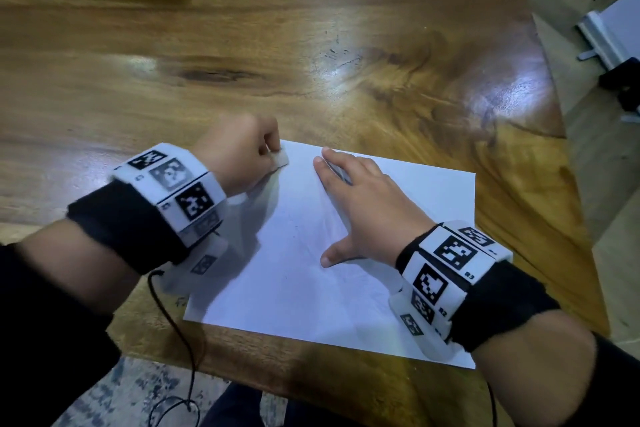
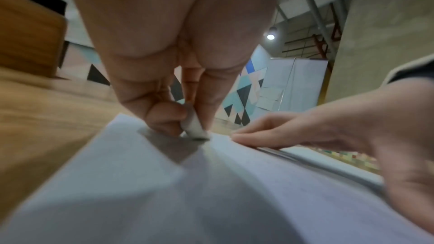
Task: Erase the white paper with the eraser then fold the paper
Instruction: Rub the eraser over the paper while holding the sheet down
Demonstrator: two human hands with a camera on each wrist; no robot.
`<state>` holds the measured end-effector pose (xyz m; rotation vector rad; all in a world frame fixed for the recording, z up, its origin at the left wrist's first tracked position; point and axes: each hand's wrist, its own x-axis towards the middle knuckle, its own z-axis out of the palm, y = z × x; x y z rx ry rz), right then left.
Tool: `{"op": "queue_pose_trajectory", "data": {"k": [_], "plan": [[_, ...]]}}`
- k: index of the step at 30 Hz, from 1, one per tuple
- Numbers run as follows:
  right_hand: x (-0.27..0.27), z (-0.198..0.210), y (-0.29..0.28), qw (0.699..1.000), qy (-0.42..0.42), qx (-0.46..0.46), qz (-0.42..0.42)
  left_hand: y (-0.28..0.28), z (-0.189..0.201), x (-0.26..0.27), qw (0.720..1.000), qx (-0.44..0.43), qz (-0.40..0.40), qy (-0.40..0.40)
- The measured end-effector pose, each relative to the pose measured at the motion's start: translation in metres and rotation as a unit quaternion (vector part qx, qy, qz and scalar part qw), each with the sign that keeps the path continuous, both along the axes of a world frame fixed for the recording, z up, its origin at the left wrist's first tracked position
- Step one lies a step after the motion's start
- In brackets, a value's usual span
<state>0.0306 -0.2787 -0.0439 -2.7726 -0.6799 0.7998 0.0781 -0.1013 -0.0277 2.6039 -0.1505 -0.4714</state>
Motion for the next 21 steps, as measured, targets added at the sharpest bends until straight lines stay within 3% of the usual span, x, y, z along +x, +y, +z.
{"op": "queue_pose_trajectory", "data": {"k": [3,7,11,16,21], "plan": [[0.0,0.0,0.0,1.0,0.001,-0.003,0.001,-0.013,-0.002,-0.006,0.999,-0.009,-0.014,-0.027],[0.0,0.001,0.0,1.0,0.001,-0.005,0.002,-0.018,0.004,-0.009,0.995,-0.006,-0.092,0.042],[0.0,0.001,0.0,1.0,0.002,-0.003,-0.002,-0.022,0.0,0.004,0.997,0.011,-0.053,-0.051],[0.001,0.0,0.001,1.0,-0.002,-0.008,0.0,-0.013,-0.002,-0.027,0.973,0.024,-0.227,0.046],[0.0,0.0,0.001,1.0,-0.001,-0.009,0.002,-0.019,-0.001,0.003,0.993,0.024,-0.103,-0.044]]}}
